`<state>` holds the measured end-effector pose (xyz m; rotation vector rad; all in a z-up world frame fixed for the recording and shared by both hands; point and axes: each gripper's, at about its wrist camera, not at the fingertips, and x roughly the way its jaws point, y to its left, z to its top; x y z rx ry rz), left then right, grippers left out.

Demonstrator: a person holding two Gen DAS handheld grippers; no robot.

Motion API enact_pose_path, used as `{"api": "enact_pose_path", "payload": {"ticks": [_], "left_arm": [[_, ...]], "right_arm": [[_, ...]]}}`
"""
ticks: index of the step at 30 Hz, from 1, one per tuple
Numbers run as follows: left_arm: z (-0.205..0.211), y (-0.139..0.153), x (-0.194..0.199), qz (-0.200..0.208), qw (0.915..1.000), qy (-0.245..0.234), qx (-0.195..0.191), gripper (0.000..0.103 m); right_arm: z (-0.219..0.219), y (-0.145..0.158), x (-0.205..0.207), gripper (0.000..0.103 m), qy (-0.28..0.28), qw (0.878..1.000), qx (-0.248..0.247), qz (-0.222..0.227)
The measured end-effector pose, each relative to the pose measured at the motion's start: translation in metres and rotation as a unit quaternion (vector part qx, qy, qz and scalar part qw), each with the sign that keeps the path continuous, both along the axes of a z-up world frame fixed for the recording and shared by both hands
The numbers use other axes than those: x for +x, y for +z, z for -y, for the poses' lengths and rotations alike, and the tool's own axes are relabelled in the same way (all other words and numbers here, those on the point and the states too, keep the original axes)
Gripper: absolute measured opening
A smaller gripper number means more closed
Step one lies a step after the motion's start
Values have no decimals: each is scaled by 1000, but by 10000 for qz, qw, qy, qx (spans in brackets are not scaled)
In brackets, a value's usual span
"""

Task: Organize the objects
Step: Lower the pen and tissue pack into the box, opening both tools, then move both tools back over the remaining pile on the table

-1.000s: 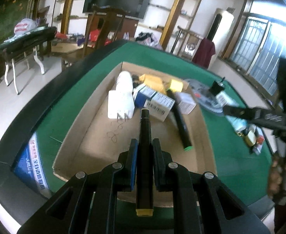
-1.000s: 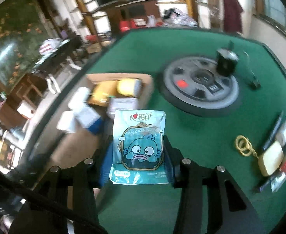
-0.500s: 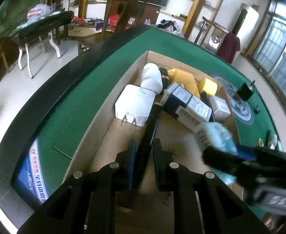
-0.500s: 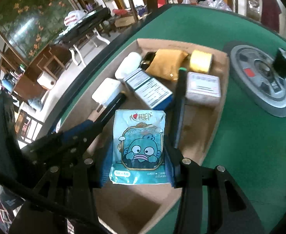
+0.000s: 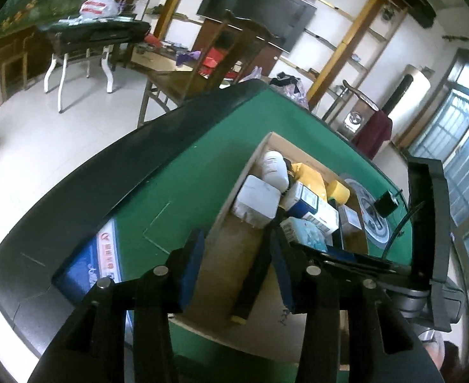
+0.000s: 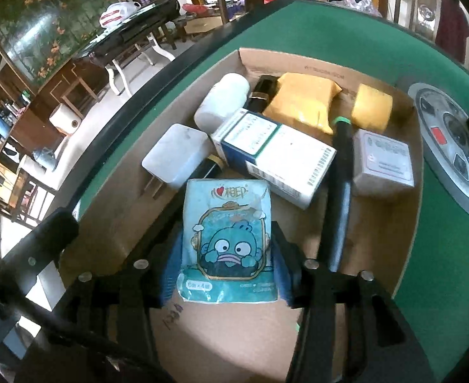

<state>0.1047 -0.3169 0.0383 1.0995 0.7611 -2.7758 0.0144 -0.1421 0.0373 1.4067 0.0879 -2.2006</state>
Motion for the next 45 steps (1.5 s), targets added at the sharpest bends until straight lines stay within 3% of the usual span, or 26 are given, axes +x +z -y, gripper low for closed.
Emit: {"api": "enact_pose_path", "payload": {"ticks": [4, 8, 15, 19, 21, 23, 27, 32, 35, 39, 45], "left_arm": [[4, -2, -1, 19, 9999, 86, 101, 44], [-5, 0, -1, 27, 9999, 25, 98, 45], [-44, 15, 3, -73, 9990, -441, -70, 51], [-81, 29, 3, -228, 9944, -1002, -232, 53], [-108, 32, 0, -227, 9900, -1336, -381, 59], [-130, 31, -4, -132, 9860, -1613, -408, 58], [-177, 31, -8, -20, 9777, -2072, -336, 58], [-235, 32, -9, 163, 9637, -2620, -485, 58], [-270, 34, -8, 268, 9532, -2907, -781, 58], [-301, 37, -4, 287, 9431, -3109, -1145, 58], [-314, 31, -9, 494, 9436, -3054, -1182, 58]], "right_arm": [[-7, 3, 2, 52, 41, 9997, -152, 181], [-34, 19, 7, 52, -107, 9993, -355, 36], [-122, 58, 27, 51, -648, 9939, -385, -806], [-209, 81, 40, 52, -1516, 9789, -57, -1372], [-251, 90, 43, 64, -1943, 9691, 53, -1517], [-300, 94, 48, 69, -2493, 9547, 138, -1617], [-390, 75, 47, 70, -3549, 9264, 138, -1246], [-455, 47, 44, 70, -4171, 9042, -370, -838], [-479, 36, 42, 70, -4356, 8940, -727, -755], [-477, 25, 26, 70, -4252, 8955, -1210, -508], [-459, 10, 15, 70, -3950, 9084, -1336, -317]]}}
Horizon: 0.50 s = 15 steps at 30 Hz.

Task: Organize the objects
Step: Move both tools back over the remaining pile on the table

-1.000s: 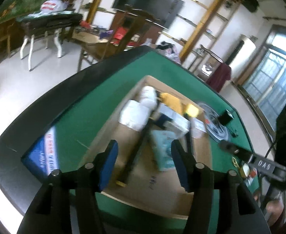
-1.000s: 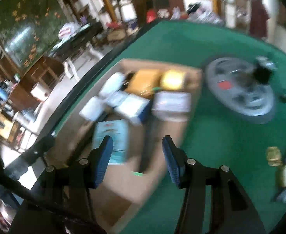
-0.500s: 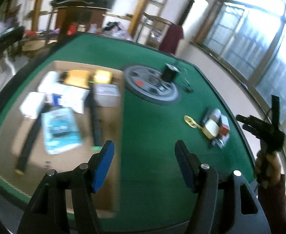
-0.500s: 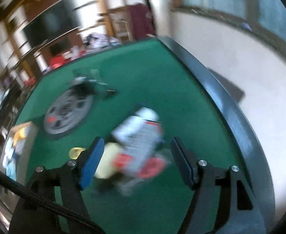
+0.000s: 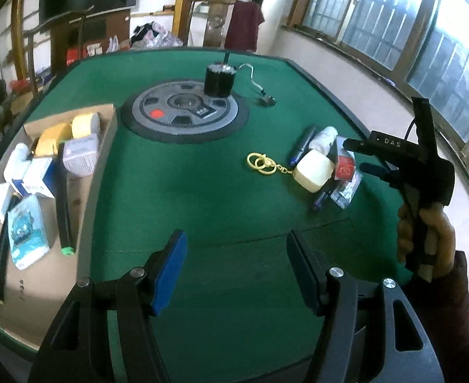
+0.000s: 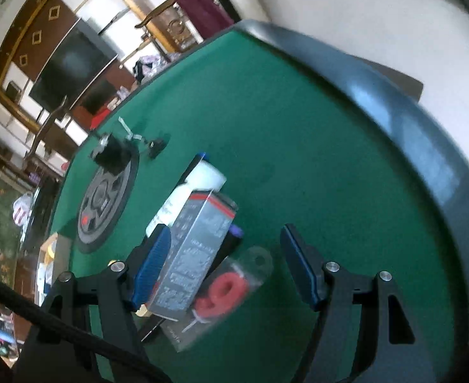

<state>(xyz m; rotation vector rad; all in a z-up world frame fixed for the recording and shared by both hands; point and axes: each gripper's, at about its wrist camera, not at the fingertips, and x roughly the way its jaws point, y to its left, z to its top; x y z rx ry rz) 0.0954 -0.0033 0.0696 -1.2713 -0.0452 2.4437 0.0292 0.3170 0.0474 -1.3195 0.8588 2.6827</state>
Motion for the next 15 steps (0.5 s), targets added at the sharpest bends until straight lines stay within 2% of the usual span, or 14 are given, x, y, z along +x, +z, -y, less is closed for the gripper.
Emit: {"api": "enact_pose_path", "payload": {"ticks": [3, 7, 8, 9, 11, 15], "left_arm": [[-4, -4, -2, 109, 9999, 1, -14, 58], [-14, -1, -5, 19, 9999, -71, -116, 58], [-17, 1, -6, -25, 9999, -109, -131, 58], [-19, 2, -7, -56, 9998, -140, -136, 58], [-27, 6, -13, -107, 9996, -232, -119, 58], [-47, 5, -37, -110, 9994, -308, -78, 58]], "right_arm": [[10, -2, -5, 70, 80, 9999, 141, 34], [34, -4, -15, 69, 453, 9959, 784, 72], [39, -3, -14, 63, 527, 9942, 940, 20], [40, -3, -12, 52, 566, 9934, 999, -25], [34, -2, -6, 43, 492, 9935, 1023, -59], [7, -5, 3, 42, -65, 9961, 885, -5]]}}
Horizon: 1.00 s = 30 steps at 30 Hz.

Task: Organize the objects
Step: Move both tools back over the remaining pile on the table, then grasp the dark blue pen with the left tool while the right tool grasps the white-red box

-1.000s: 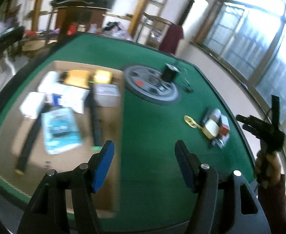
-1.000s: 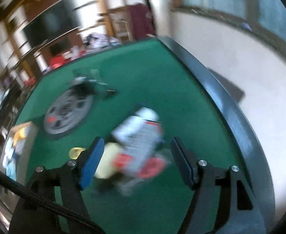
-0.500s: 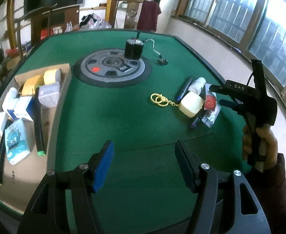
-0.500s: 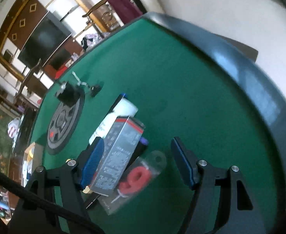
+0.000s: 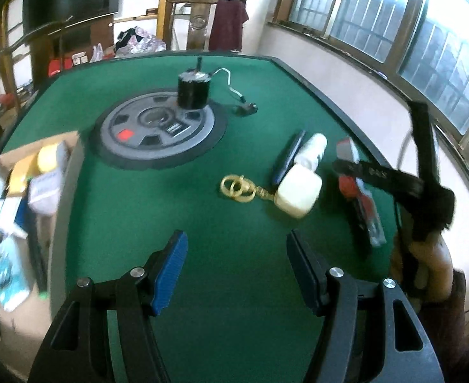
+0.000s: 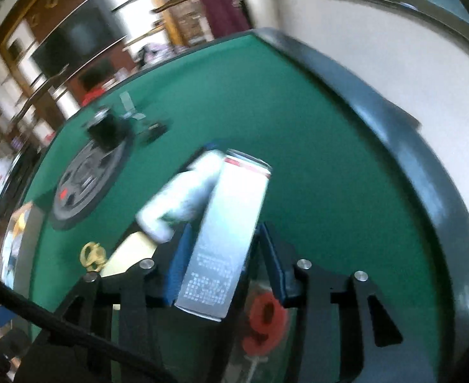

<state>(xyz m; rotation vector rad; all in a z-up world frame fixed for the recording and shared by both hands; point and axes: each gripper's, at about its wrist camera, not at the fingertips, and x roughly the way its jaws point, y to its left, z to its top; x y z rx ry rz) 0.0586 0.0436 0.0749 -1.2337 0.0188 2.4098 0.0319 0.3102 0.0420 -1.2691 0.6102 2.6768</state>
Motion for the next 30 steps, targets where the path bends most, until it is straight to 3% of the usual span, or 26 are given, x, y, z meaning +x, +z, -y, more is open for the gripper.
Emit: {"api": "enact_pose_path", "payload": {"ticks": [4, 9, 14, 17, 19, 20, 25, 28, 30], "left_arm": [[-29, -6, -31, 46, 9999, -155, 15, 58], [-77, -27, -55, 389, 9968, -689, 61, 58], [-118, -45, -54, 91, 9910, -1160, -663, 58], [-123, -49, -48, -77, 9888, -1216, -863, 55], [-122, -48, -41, -174, 9881, -1275, -841, 51], [-120, -47, -35, -200, 9877, -1336, -789, 42], [-106, -43, -25, -183, 9857, -1416, -900, 41], [-93, -38, -33, 43, 9895, -1339, -545, 42], [-81, -33, -49, 196, 9943, -1028, -205, 42]], "right_arm": [[-28, -7, 4, 44, -350, 9969, -699, -24], [-40, -6, 8, 46, -602, 9937, -937, -131], [-41, -3, 9, 49, -677, 9935, -896, -199], [-41, -5, 8, 49, -639, 9937, -908, -123], [-42, -7, 8, 50, -632, 9932, -976, -76], [-43, -7, 9, 51, -639, 9929, -999, -83], [-46, -7, 12, 55, -704, 9917, -1071, -110], [-47, -8, 13, 55, -712, 9913, -1103, -117], [-47, -8, 13, 55, -716, 9912, -1104, -121]]}}
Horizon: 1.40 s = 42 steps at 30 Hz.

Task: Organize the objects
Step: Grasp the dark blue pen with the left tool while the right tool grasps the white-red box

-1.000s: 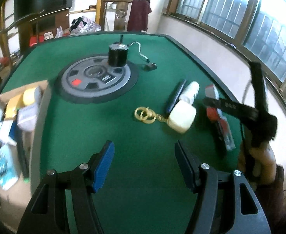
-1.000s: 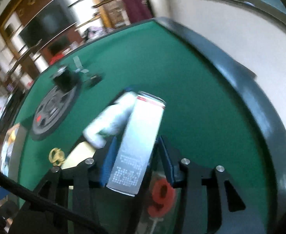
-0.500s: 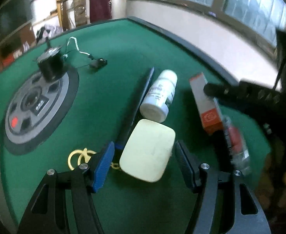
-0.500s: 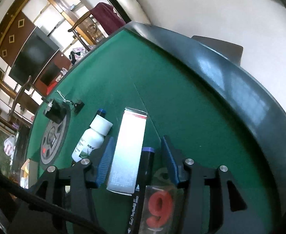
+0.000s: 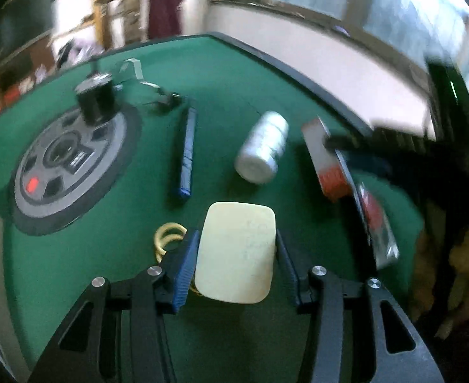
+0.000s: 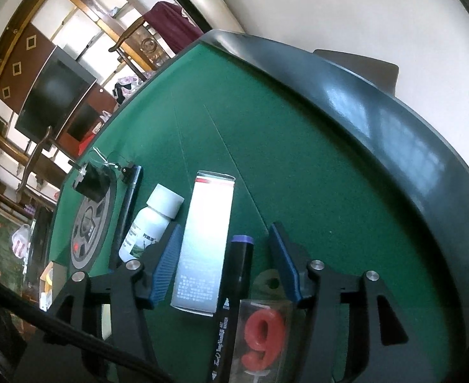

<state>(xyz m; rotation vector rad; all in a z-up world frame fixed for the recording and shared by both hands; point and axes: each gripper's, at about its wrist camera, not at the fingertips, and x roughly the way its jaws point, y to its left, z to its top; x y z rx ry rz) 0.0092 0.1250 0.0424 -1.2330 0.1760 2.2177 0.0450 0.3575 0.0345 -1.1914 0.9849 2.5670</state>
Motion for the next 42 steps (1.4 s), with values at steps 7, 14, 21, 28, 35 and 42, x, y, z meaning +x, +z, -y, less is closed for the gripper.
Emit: {"api": "enact_pose_path", "payload": {"ticks": [7, 14, 21, 28, 35, 42], "left_arm": [[4, -2, -41, -25, 9994, 353, -24, 42], [2, 24, -40, 162, 9980, -286, 533, 43], [-24, 11, -82, -149, 9991, 11, -406, 43], [-50, -12, -98, -260, 9964, 7, -810, 36], [-40, -3, -76, -305, 9973, 105, -661, 11], [12, 27, -39, -414, 9983, 404, 44, 11]], "right_arm": [[0, 0, 0, 55, -2, 10000, 0, -2], [0, 0, 0, 55, -7, 10000, 14, 3], [-2, 1, 0, 56, 3, 10000, 35, -7], [-3, 2, -1, 56, -6, 9999, 145, 11], [-5, 5, -2, 56, -73, 9995, 312, 12], [-10, 10, 0, 56, -205, 9984, 515, -63]]}}
